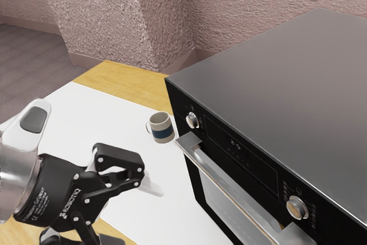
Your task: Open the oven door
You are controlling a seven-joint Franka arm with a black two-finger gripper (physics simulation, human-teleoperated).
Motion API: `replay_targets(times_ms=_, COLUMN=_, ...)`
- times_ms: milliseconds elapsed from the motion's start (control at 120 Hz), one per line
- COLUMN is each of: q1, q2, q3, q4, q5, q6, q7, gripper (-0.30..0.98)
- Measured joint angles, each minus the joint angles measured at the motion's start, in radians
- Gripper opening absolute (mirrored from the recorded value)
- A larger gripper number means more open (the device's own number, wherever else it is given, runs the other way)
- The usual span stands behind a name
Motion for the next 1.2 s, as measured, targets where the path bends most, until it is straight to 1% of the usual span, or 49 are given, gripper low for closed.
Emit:
replay_targets(times_ms=117, q1=0.007, q2=0.017, q3=-0.020, q4=0.000, q5=-0.002, q6=0.037, q7=-0.062, gripper=0.68)
replay_targets(times_ms=358, q1=0.026, q2=0.076, q3=-0.026, q4=0.000, q5=-0.008, q6=0.105, q7=-0.157, gripper=0.68)
replay_targets(times_ms=533, q1=0.057, q2=0.137, q3=-0.042, q4=0.003, q5=-0.011, q6=0.154, q7=-0.200, gripper=0.68)
replay_targets(times_ms=700, q1=0.081, q2=0.176, q3=-0.043, q4=0.007, q5=-0.033, q6=0.188, q7=-0.214, gripper=0.68)
replay_targets(times_ms=992, q1=0.132, q2=0.230, q3=-0.043, q4=0.009, q5=-0.030, q6=0.204, q7=-0.057, gripper=0.68)
replay_targets(times_ms=1200, q1=0.148, q2=0.277, q3=-0.043, q4=0.034, q5=-0.030, q6=0.207, q7=0.058, gripper=0.68)
